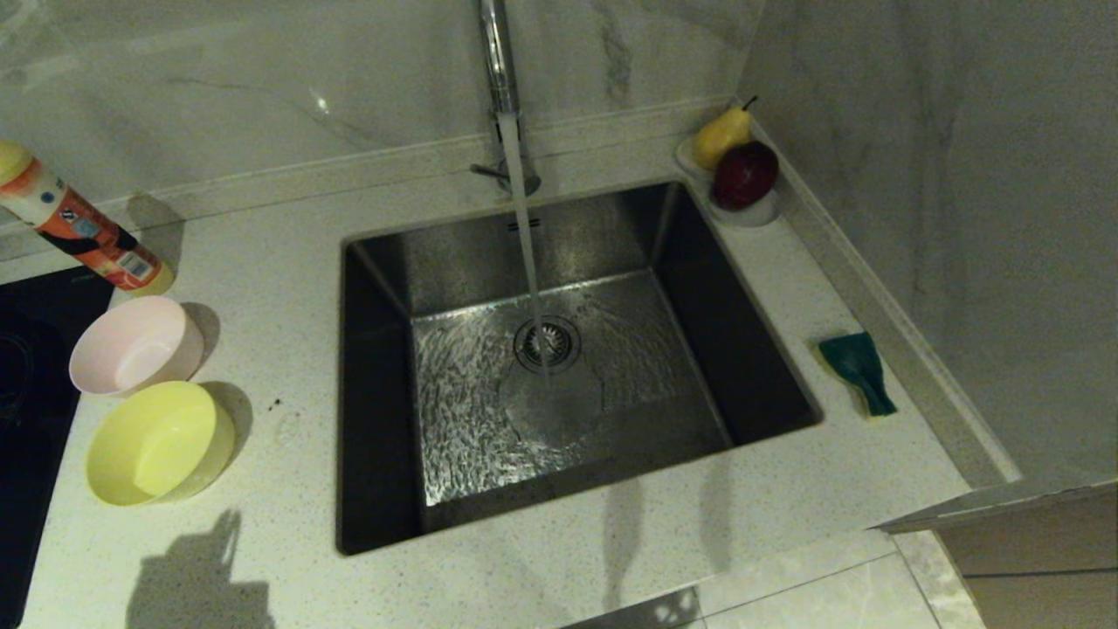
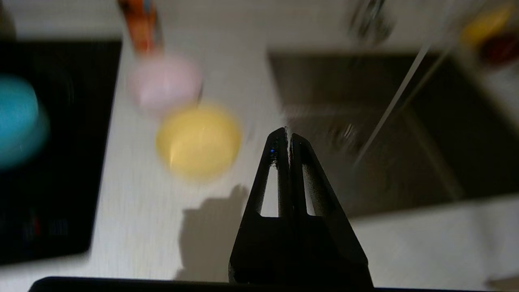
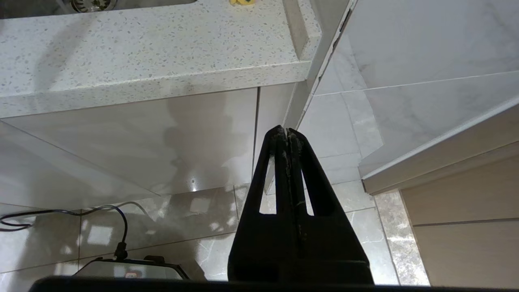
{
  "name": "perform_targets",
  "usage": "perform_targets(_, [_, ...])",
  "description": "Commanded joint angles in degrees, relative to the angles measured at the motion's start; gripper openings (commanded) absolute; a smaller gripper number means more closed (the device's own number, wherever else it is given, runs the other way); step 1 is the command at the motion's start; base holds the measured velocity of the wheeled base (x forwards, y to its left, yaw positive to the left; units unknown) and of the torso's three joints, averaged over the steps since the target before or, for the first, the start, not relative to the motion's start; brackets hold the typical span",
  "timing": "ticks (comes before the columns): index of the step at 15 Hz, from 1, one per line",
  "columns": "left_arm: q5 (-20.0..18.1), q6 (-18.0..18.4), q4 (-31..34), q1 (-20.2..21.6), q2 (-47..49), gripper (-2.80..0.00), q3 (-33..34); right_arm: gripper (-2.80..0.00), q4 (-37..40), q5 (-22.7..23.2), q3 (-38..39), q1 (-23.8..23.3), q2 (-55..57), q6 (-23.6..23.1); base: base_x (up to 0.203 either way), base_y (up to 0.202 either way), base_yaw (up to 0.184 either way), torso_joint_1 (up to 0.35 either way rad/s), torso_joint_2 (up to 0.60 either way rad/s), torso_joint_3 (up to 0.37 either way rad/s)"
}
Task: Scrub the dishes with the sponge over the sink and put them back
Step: Turn off the faucet
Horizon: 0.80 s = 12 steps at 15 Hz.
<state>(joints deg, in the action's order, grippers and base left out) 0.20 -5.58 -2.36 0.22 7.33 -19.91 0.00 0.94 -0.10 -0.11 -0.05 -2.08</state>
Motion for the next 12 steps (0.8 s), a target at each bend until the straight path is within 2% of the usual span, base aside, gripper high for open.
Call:
perform_targets(1, [-1.12,-0.61,1.04,0.03,16.89,-2.8,-15.51,-2.8,0.0,0.03,0.01,0.02,0.14,-0.02,0.0,0.0,0.0,0.0,0.0,0.0])
perform_targets(3, [-2.31,-1.04,1.35,0.03,29.81,-2.8,-24.85,-2.8,0.0,0.03,0.01,0.02,0.14,-0.02,0.0,0.0,0.0,0.0,0.0,0.0])
perform_targets(5, [-5.11,-1.8,0.61,0.0,42.14,-2.8,-31.85,-2.8,0.0,0.03,0.01,0.02,0.14,-0.02,0.0,0.0,0.0,0.0,0.0,0.0])
perform_targets(7, [-9.92,-4.01,-1.17,-0.04,52.65,-2.8,-38.2,-2.8,0.0,0.03,0.01,0.02,0.14,-0.02,0.0,0.0,0.0,0.0,0.0,0.0])
perform_targets(8, [-13.48,-5.66,-1.94,-0.07,57.45,-2.8,-41.09,-2.8,0.0,0.03,0.01,0.02,0.14,-0.02,0.0,0.0,0.0,0.0,0.0,0.0])
perform_targets(10, [-20.56,-9.97,-2.95,-0.12,65.45,-2.8,-46.15,-2.8,0.0,0.03,0.01,0.02,0.14,-0.02,0.0,0.0,0.0,0.0,0.0,0.0])
perform_targets(12, [-24.62,-14.36,-3.42,-0.63,72.22,-2.8,-51.01,-2.8,0.0,0.03,0.01,0.02,0.14,-0.02,0.0,0.0,0.0,0.0,0.0,0.0])
